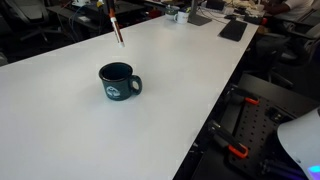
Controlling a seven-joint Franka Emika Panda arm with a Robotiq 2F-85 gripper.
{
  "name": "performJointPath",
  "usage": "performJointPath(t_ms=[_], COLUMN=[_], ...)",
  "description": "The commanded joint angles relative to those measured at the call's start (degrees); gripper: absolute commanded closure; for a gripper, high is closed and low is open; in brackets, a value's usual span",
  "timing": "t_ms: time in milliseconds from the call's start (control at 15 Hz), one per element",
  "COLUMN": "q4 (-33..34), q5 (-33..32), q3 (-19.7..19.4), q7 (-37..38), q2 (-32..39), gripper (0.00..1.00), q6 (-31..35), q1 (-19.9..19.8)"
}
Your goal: Remove the marker from the mug
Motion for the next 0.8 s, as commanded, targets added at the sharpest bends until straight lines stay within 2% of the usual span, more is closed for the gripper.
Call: performJointPath(t_ms=[0,733], q4=[-4.4,-3.1], q5=[0.3,3.7], q3=[-0.4,-0.5], q7=[1.1,4.4], q2=[-3.0,2.6], gripper=[0.95,0.95], q6=[2.9,1.7], q1=[-0.6,-1.4])
